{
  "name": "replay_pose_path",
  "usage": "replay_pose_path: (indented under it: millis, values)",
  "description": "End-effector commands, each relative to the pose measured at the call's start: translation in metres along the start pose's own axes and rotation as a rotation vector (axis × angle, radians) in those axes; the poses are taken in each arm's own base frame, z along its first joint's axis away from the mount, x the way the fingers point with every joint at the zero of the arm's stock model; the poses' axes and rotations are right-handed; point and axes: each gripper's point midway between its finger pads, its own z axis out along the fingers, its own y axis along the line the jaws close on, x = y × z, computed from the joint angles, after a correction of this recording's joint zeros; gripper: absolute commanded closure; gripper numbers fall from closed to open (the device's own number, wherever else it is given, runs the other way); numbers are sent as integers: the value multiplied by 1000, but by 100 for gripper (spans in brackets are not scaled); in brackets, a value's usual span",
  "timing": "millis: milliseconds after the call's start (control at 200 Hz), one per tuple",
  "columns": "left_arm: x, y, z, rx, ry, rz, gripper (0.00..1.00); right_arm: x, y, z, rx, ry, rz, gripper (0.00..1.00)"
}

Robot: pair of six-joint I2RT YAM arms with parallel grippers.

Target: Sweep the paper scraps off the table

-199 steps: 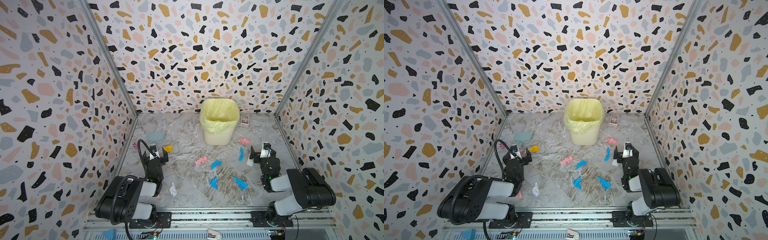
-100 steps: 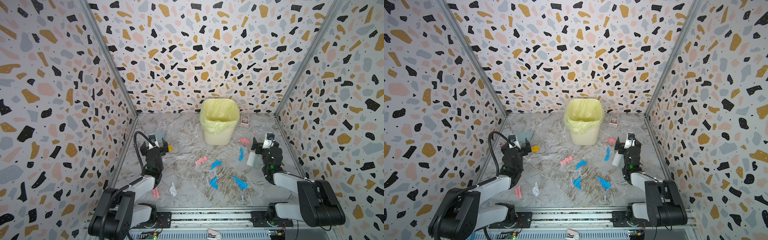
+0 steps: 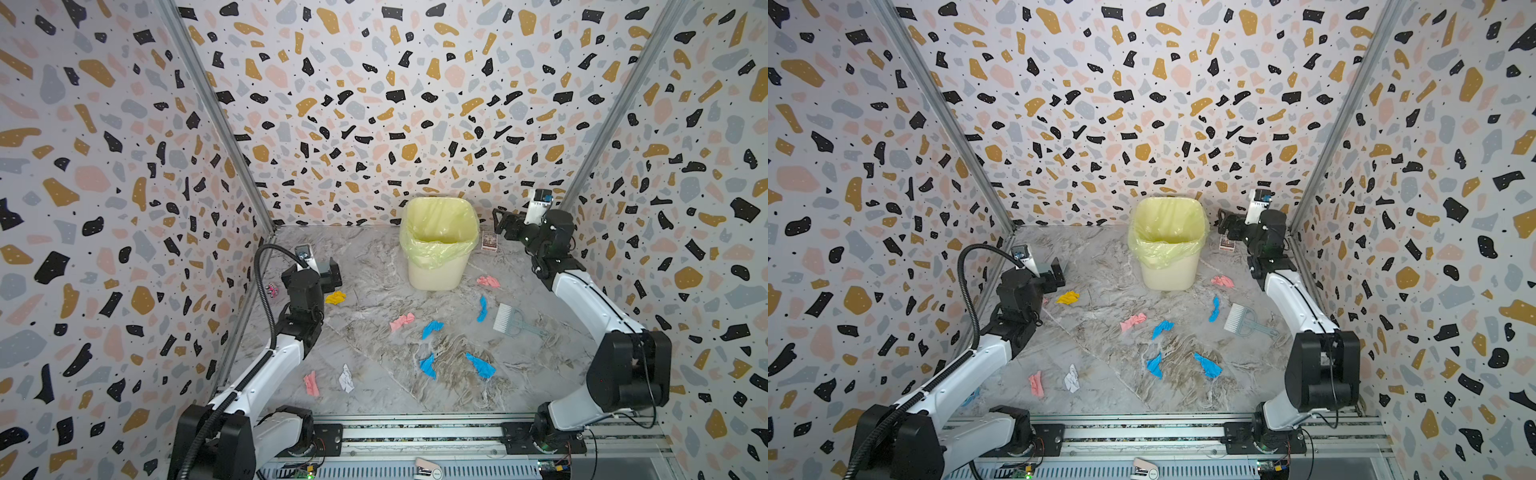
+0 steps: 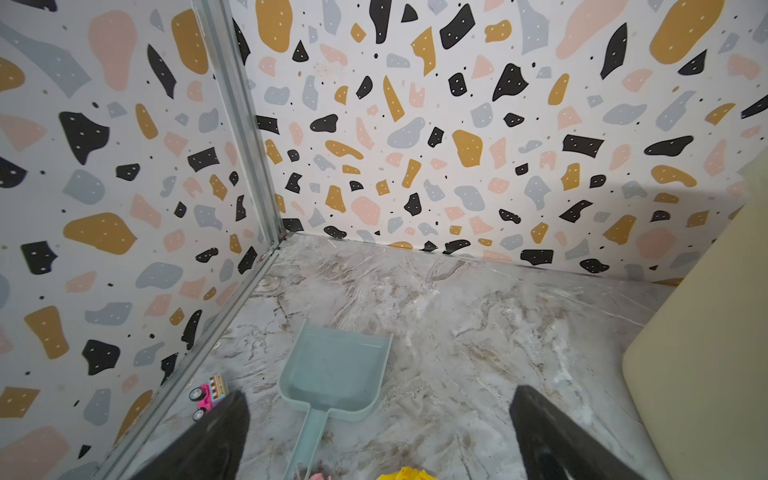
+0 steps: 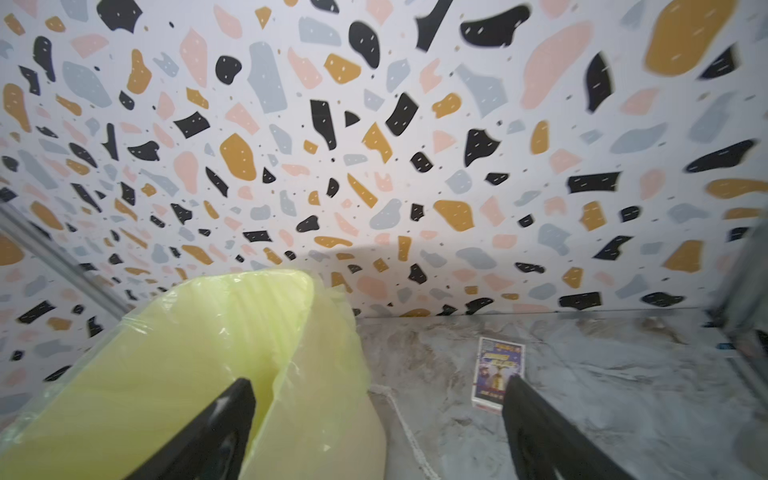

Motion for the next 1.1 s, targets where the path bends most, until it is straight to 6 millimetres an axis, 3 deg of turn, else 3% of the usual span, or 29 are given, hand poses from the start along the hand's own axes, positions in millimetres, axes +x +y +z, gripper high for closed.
replay_pose_path:
  millis: [0,200,365,691,1096]
  values:
    - [-5,-13,2,55,32,-26,0,10,34,21,-155,137,98,6]
    - [-12,-23,5,94,36,-70,0,23,47,61,-244,243,147,2]
    - [-16,-25,4,109,26,-88,0,36,58,74,-303,309,166,1]
    - [-13,-23,1,104,25,-87,0,63,67,79,-332,406,170,11]
    - [-4,-21,-2,103,38,-84,0,89,91,76,-405,514,124,15]
